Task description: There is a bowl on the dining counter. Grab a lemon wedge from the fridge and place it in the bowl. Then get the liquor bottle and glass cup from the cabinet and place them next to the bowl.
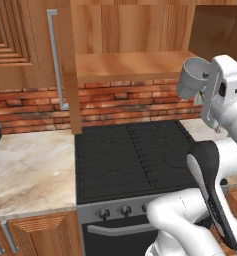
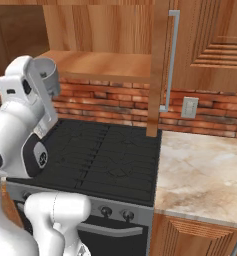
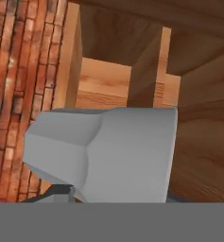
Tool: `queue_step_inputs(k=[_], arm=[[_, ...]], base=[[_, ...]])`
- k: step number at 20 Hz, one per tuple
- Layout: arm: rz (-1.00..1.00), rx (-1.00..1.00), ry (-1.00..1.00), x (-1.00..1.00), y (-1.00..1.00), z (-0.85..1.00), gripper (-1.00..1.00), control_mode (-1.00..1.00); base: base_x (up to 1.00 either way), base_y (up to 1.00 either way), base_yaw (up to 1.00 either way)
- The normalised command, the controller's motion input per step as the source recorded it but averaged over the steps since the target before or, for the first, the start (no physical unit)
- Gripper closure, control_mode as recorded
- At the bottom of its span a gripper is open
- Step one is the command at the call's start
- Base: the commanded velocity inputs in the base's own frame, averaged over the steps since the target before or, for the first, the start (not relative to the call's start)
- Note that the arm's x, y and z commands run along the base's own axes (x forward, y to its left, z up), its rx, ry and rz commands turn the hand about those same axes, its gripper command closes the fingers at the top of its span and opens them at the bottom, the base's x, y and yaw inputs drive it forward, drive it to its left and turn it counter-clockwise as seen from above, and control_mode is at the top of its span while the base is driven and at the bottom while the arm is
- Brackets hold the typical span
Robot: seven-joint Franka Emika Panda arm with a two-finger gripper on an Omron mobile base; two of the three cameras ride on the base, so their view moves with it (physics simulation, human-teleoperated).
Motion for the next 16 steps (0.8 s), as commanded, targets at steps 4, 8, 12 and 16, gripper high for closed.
queue_step_inputs(k=[4, 8, 12, 16], arm=[[0.00, 0.21, 0.25, -0.38, -0.22, 0.00, 1.00, -1.00], [0.00, 0.17, 0.25, -0.42, -0.04, -0.02, 1.00, -1.00], [0.00, 0.03, 0.06, -0.12, 0.00, -0.03, 1.00, 1.00], [0.00, 0.00, 0.00, 0.00, 0.00, 0.00, 1.00, 1.00]], base=[[0.00, 0.00, 0.00], [0.00, 0.00, 0.00], [-0.51, 0.00, 0.01], [-0.98, 0.00, 0.12]])
